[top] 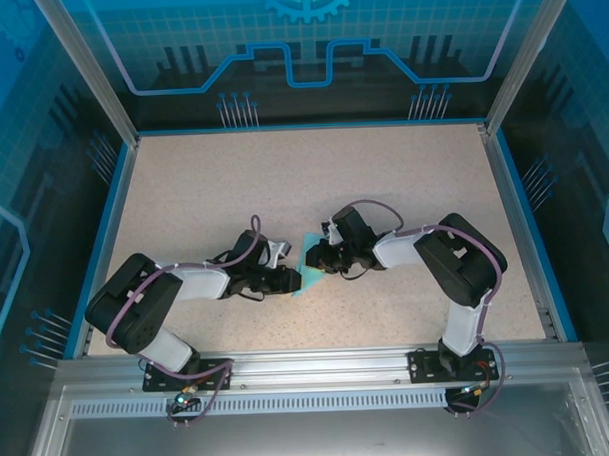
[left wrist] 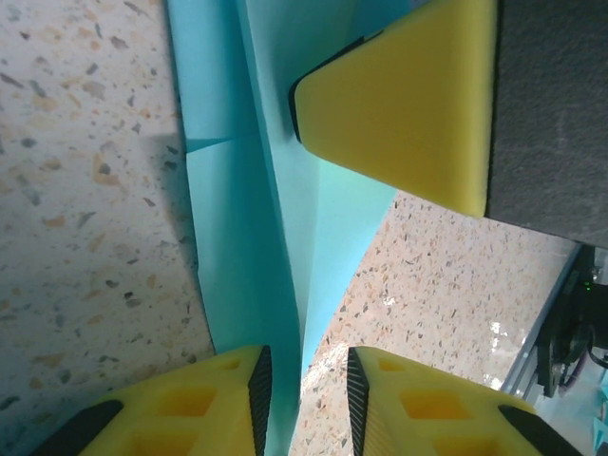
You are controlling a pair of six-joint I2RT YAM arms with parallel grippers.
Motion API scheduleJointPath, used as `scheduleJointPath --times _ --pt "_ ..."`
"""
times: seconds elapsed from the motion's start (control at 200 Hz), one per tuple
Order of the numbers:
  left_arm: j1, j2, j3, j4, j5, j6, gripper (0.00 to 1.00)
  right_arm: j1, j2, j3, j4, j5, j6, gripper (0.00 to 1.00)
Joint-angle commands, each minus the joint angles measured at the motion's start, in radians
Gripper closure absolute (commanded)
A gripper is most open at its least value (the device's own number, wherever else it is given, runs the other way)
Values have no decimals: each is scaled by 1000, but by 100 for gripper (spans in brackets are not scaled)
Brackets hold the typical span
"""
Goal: Fold a paper plane with a square sheet of paper (pick it up from the middle)
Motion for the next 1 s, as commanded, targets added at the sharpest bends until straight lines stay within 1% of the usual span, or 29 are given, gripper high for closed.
scheduleJointPath --times 0.0,0.095,0.225,0.365,0.47,0.555,0.605,0.67,0.875,0.995 --pt "-21 -7 11 -126 -103 58 70 -3 17 19 9 -1 12 79" --pt "-43 -11 30 -171 -159 81 71 -2 15 19 8 -4 13 79" --pt "-69 -9 49 -210 -204 102 73 -3 14 21 8 -2 15 79" --pt "-77 -7 53 -221 -226 107 81 -3 15 22 9 -1 17 79" --pt "-77 -11 49 -216 -230 109 91 -3 9 21 8 -6 16 79" --pt "-76 -7 52 -211 -223 107 96 -3 -7 18 9 -9 14 79" --pt "-73 -3 59 -210 -210 104 98 -2 -20 19 8 -6 8 78" --pt "-59 0 59 -188 -163 95 100 -6 -38 15 -2 1 2 78" --pt "24 5 24 -82 3 46 100 -20 -99 -14 -14 7 -14 76" --pt "53 18 16 -53 60 28 100 -32 -138 -40 -22 15 -22 75"
